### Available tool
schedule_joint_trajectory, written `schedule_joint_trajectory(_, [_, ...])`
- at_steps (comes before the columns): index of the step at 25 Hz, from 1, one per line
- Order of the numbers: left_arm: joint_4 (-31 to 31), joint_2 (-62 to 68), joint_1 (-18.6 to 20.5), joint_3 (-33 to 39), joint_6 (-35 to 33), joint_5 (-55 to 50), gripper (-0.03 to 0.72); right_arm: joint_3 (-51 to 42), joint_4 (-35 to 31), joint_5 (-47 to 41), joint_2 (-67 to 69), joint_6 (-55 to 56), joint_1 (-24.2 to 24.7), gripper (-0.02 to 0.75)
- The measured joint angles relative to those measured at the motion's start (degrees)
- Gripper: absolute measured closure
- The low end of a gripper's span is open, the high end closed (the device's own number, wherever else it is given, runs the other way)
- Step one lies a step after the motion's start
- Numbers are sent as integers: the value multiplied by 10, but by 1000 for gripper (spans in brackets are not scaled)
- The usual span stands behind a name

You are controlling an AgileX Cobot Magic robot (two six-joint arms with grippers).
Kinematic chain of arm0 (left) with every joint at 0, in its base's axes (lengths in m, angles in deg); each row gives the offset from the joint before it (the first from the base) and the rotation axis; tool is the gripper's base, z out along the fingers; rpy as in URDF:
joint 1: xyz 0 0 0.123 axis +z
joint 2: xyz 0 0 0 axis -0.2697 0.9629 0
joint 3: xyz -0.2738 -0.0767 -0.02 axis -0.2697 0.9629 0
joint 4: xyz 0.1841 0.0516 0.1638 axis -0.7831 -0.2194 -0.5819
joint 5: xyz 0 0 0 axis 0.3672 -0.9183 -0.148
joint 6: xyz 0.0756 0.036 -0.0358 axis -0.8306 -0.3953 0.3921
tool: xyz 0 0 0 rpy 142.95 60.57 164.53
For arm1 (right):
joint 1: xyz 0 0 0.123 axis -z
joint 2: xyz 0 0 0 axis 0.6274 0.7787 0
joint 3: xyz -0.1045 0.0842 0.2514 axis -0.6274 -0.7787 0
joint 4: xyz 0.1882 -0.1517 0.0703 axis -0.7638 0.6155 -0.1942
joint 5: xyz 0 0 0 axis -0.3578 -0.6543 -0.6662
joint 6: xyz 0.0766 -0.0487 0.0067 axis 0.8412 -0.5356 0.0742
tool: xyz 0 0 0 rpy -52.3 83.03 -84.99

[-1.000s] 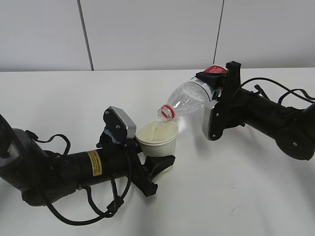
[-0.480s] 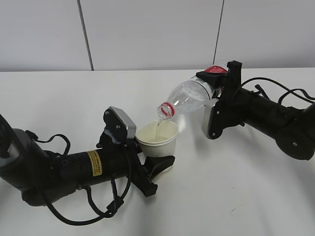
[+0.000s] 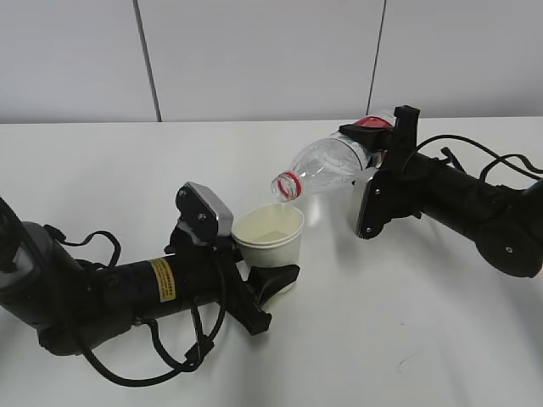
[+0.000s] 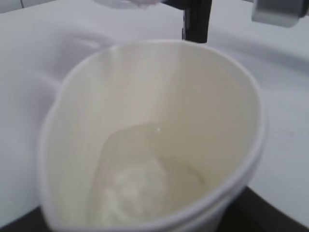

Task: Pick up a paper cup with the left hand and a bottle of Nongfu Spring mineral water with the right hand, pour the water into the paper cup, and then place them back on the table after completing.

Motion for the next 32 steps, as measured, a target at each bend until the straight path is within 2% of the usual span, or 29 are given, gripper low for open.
schedule_joint_trajectory(7, [2, 0, 0, 0, -1, 0, 291, -1, -1, 0, 0, 58, 0, 361])
schedule_joint_trajectory(13, [16, 0, 0, 0, -46, 0, 291, -16, -36, 1, 0, 143, 0, 361])
schedule_joint_trajectory(17, [39, 0, 0, 0, -64, 0, 291, -22, -63, 1, 0, 226, 0, 361])
schedule_joint_trajectory(27, [109, 0, 0, 0, -66, 0, 291, -25, -83, 1, 0, 500, 0, 345])
schedule_joint_trajectory(32, [144, 0, 0, 0, -66, 0, 291, -25, -126, 1, 0, 616, 0, 361])
